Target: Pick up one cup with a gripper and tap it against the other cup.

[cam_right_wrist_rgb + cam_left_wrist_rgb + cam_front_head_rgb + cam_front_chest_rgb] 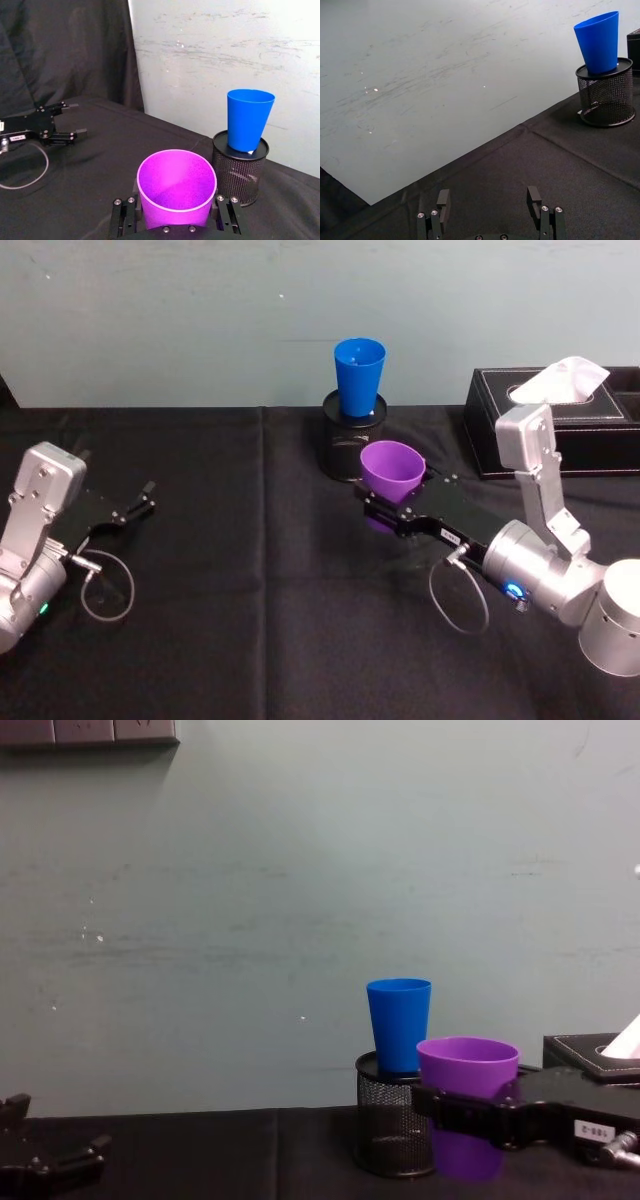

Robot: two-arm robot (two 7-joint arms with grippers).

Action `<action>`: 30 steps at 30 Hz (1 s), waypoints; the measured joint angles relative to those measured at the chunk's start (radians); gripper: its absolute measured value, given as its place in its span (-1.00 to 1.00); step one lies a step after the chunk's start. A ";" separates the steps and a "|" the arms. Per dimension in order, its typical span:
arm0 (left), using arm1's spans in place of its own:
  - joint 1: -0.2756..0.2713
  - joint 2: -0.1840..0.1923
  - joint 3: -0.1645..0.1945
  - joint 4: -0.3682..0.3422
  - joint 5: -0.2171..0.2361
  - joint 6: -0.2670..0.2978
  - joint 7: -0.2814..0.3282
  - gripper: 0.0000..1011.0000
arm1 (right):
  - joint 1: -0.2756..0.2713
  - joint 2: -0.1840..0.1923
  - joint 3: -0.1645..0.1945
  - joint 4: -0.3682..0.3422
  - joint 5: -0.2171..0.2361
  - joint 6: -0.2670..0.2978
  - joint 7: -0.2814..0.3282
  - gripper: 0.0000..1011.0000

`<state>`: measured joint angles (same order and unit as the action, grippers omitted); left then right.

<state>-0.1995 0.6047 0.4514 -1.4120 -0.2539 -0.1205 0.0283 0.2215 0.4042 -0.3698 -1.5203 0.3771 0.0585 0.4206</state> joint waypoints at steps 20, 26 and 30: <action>0.000 0.000 0.000 0.000 0.000 0.000 0.000 0.98 | 0.188 -0.090 -0.023 0.230 -0.007 0.010 0.014 0.43; 0.000 0.000 0.000 0.000 0.000 0.000 0.000 0.98 | 0.239 -0.118 -0.030 0.294 0.000 0.008 0.022 0.43; 0.000 0.000 0.000 0.000 0.000 0.000 0.000 0.98 | 0.269 -0.133 -0.034 0.331 0.002 0.009 0.026 0.43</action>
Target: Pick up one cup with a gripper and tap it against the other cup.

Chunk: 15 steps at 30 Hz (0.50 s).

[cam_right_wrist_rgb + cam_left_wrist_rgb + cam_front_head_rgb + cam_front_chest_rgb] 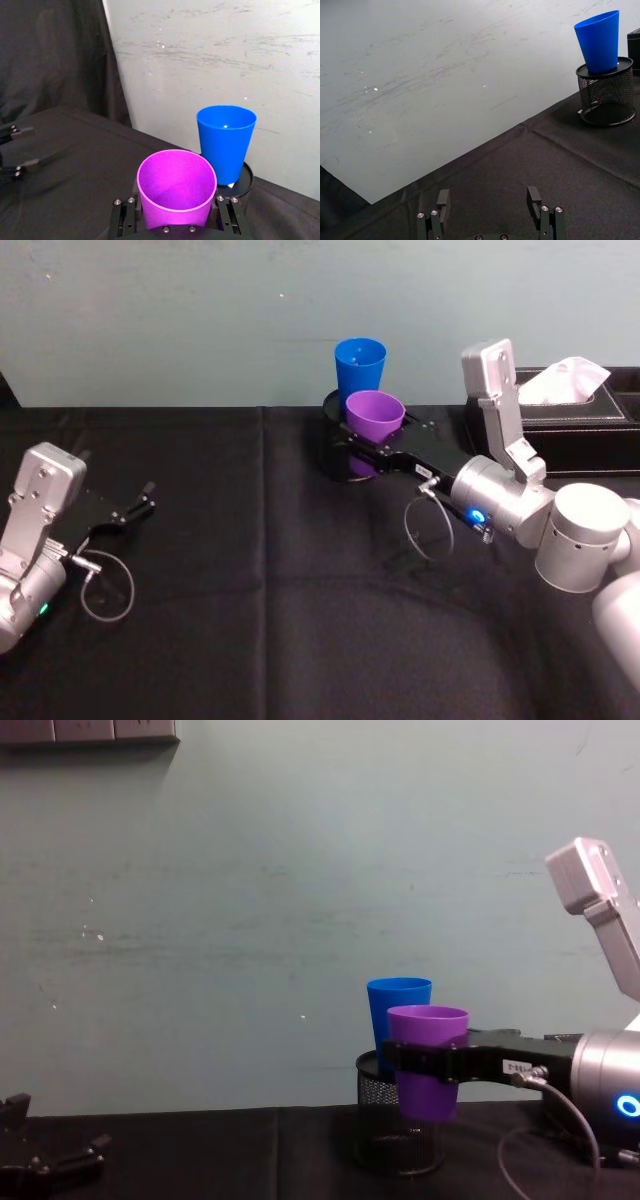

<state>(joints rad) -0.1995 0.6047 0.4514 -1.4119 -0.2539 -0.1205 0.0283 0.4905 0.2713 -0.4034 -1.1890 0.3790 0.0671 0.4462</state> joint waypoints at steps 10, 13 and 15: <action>0.000 0.000 0.000 0.000 0.000 0.000 0.000 0.98 | 0.061 -0.026 -0.005 0.078 -0.003 0.000 0.000 0.43; 0.000 0.000 0.000 0.000 0.000 0.000 0.000 0.98 | 0.081 -0.034 -0.004 0.106 -0.006 0.000 0.000 0.43; 0.000 0.000 0.000 0.000 0.000 0.000 0.000 0.98 | 0.090 -0.037 -0.004 0.119 -0.007 0.000 0.000 0.43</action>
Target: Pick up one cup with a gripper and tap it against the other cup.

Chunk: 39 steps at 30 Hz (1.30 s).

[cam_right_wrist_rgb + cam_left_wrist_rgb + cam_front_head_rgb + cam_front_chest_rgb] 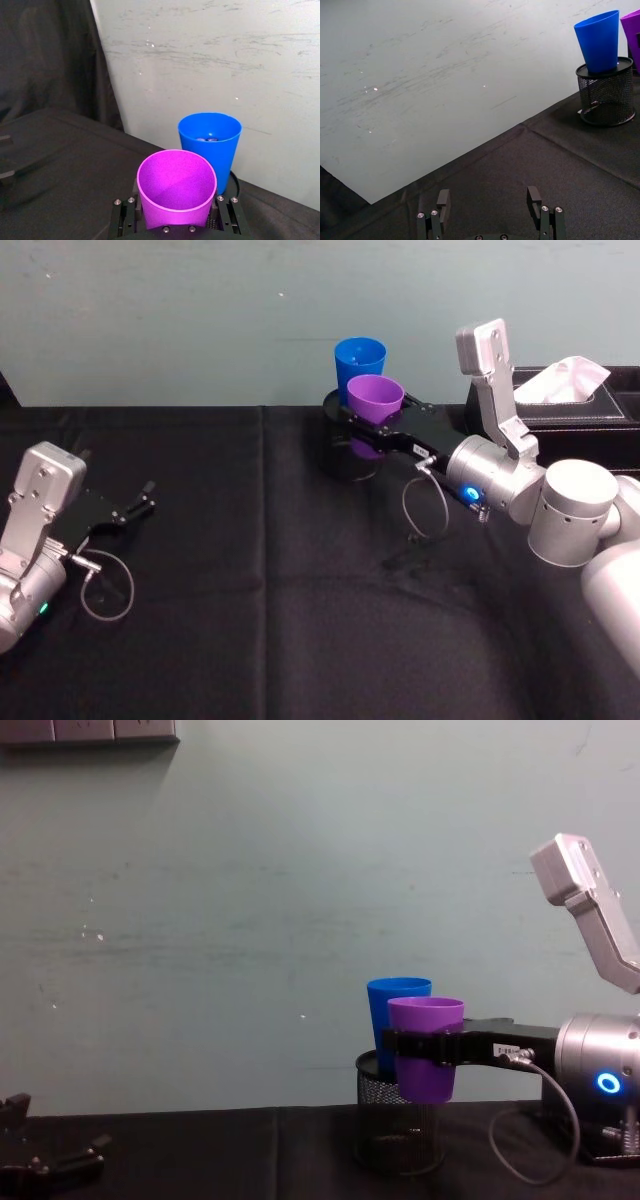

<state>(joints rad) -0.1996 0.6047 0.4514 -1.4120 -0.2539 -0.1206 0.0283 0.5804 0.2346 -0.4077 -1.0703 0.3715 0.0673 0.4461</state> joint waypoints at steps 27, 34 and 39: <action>0.000 0.000 0.000 0.000 0.000 0.000 0.000 0.98 | 0.088 -0.043 0.001 0.131 -0.017 -0.008 0.017 0.43; 0.000 0.000 0.000 0.000 0.000 0.000 0.000 0.98 | 0.087 -0.042 0.001 0.130 -0.017 -0.008 0.017 0.43; 0.000 0.000 0.000 0.000 0.000 0.000 0.000 0.98 | 0.087 -0.042 0.001 0.129 -0.017 -0.008 0.017 0.43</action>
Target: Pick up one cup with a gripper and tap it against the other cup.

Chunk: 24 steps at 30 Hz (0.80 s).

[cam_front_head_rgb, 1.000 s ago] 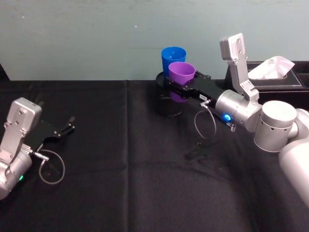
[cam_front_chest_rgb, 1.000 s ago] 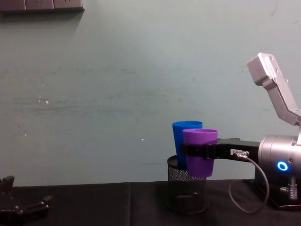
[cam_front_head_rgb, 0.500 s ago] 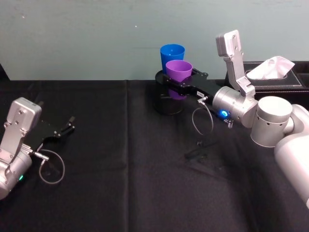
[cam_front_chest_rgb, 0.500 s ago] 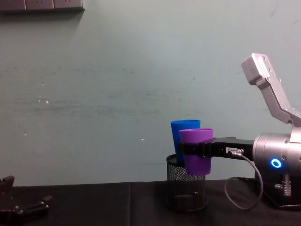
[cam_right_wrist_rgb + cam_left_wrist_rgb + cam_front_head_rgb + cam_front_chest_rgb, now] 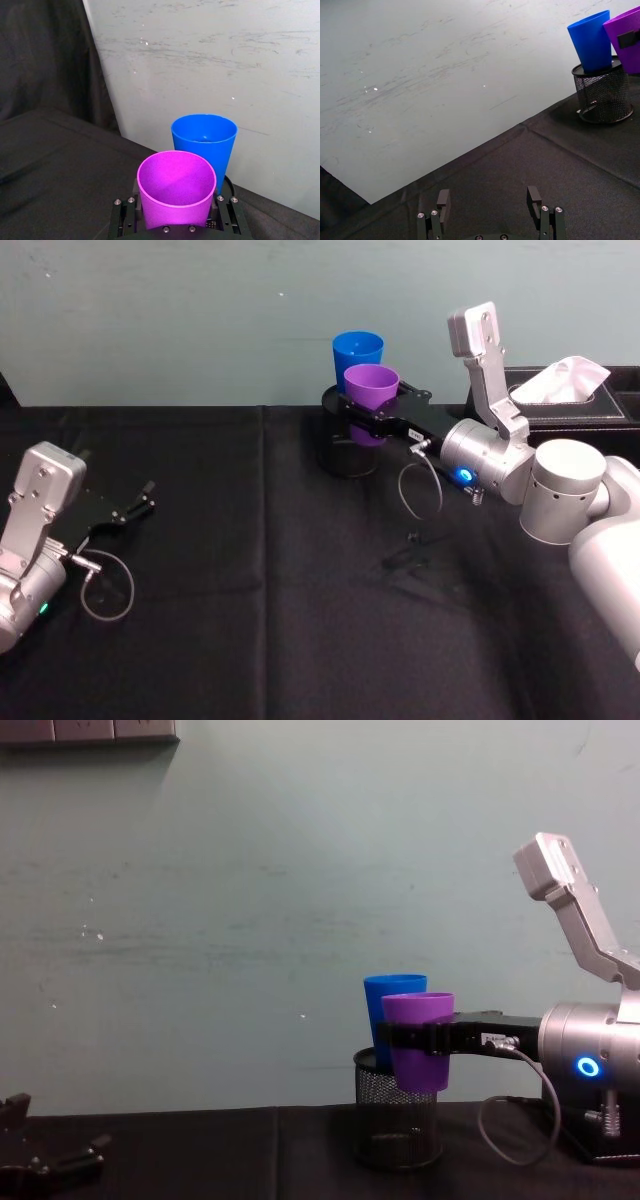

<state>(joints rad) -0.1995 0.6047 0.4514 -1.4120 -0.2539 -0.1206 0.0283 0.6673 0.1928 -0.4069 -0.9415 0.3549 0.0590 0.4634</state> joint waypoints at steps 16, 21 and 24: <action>0.000 0.000 0.000 0.000 0.000 0.000 0.000 0.98 | -0.001 0.001 0.000 -0.002 0.001 0.000 -0.001 0.43; 0.000 0.000 0.000 0.000 0.000 0.000 0.000 0.98 | -0.001 0.001 0.000 -0.002 0.001 0.000 -0.001 0.43; 0.000 0.000 0.000 0.000 0.000 0.000 0.000 0.98 | -0.001 0.001 0.000 -0.002 0.001 0.000 -0.001 0.43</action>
<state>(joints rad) -0.1995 0.6047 0.4514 -1.4120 -0.2539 -0.1205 0.0283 0.6662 0.1939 -0.4070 -0.9435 0.3563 0.0590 0.4627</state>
